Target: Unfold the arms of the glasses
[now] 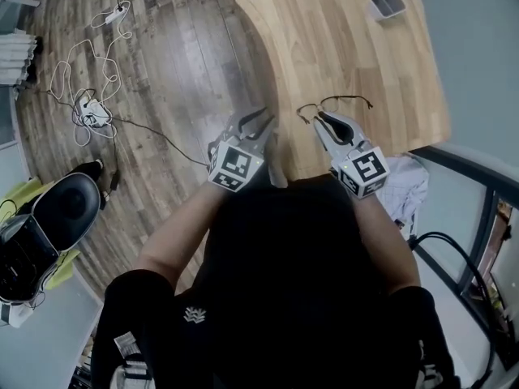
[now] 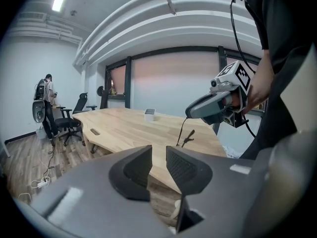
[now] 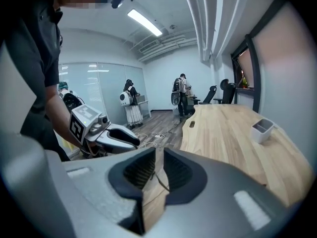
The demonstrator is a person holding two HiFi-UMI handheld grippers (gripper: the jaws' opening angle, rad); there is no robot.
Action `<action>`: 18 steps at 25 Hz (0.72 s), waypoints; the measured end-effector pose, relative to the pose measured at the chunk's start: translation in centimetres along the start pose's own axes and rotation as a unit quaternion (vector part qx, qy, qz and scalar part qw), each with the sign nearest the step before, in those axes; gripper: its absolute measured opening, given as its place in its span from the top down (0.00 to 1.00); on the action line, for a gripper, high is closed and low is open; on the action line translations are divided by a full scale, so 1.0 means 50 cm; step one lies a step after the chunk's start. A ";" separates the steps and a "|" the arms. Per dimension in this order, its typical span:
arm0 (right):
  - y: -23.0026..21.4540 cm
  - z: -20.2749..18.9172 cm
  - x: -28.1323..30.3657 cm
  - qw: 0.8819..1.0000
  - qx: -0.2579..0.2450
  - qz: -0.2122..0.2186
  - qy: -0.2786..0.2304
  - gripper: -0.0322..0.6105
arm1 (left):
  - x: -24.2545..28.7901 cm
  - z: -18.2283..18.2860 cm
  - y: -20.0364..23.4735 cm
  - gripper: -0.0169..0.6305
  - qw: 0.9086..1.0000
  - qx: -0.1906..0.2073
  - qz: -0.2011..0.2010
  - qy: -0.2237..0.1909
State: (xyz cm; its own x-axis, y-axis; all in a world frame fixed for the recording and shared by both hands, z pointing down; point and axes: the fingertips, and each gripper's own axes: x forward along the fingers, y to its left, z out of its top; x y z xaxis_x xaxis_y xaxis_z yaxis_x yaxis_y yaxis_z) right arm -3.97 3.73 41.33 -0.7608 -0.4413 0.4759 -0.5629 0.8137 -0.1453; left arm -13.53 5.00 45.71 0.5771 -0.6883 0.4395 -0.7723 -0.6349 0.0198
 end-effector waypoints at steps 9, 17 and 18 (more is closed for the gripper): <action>-0.054 0.141 -0.153 0.990 0.001 -0.050 -0.131 0.88 | -0.047 0.169 -0.003 0.86 0.992 -0.064 0.052 -0.099; -0.123 0.173 -0.245 0.983 0.040 -0.068 -0.168 0.89 | -0.073 0.276 -0.052 0.96 0.986 -0.070 0.091 -0.120; -0.131 0.169 -0.256 0.982 0.047 -0.068 -0.168 0.89 | -0.074 0.283 -0.061 0.96 0.986 -0.068 0.094 -0.122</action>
State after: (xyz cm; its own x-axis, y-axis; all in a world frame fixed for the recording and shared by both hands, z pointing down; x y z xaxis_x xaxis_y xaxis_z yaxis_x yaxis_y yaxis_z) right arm 6.71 0.84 28.88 -0.7314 -0.6563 0.1854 -0.6819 0.7068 -0.1881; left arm -9.56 4.52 31.29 0.4537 -0.8639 0.2188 -0.8909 -0.4460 0.0860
